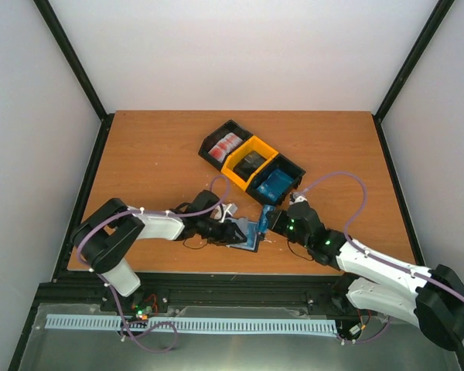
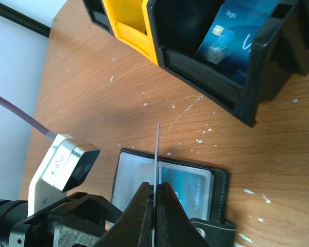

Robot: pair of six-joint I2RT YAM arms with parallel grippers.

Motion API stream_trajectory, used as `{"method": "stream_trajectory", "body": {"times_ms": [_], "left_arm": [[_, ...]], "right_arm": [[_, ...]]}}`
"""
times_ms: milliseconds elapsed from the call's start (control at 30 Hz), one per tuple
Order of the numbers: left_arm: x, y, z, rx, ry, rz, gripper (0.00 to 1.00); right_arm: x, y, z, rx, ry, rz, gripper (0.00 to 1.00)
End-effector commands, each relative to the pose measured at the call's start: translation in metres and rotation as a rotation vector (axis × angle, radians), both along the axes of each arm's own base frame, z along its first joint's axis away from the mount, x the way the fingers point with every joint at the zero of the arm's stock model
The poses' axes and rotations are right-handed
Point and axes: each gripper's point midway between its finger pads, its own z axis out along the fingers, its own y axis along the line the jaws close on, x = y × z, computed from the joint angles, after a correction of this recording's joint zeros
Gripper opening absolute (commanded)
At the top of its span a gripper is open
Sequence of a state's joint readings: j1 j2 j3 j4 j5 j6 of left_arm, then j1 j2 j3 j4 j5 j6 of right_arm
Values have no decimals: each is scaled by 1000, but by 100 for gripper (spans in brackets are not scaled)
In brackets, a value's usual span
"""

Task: Put the credit cards into the card holder
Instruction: Insert the credit card into the card holder.

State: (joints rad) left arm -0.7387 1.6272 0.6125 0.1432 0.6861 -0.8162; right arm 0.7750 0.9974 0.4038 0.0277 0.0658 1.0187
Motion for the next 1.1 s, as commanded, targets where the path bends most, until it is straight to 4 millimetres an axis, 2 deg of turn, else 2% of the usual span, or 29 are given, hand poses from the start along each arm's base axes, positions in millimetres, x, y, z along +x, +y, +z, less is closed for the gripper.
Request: {"method": "stream_trajectory", "body": {"times_ms": [0,267,567,700,833,900,967,1067], "left_arm": [[2,-24,16,-62,-69,-66,38],[6,-23,27,-57,-130,-67,47],[26,-6,39,40,-241,39,50],[40,19,33,163,-258,158,50],[50,59,11,305,-207,302,50],[47,80,-3,369,-164,351,49],[45,91,-9,396,-149,374,47],[44,96,-12,412,-147,383,43]], "right_arm": [[-2,-17,-2,-79,-13,-40,3],[-4,-15,0,-64,-20,-22,3],[-6,21,4,25,-36,125,3],[-7,42,-4,81,9,186,3],[-6,58,-19,104,69,204,3],[-6,66,-26,107,98,204,3],[-6,73,-31,120,120,210,3],[-5,83,-43,126,155,209,3]]}}
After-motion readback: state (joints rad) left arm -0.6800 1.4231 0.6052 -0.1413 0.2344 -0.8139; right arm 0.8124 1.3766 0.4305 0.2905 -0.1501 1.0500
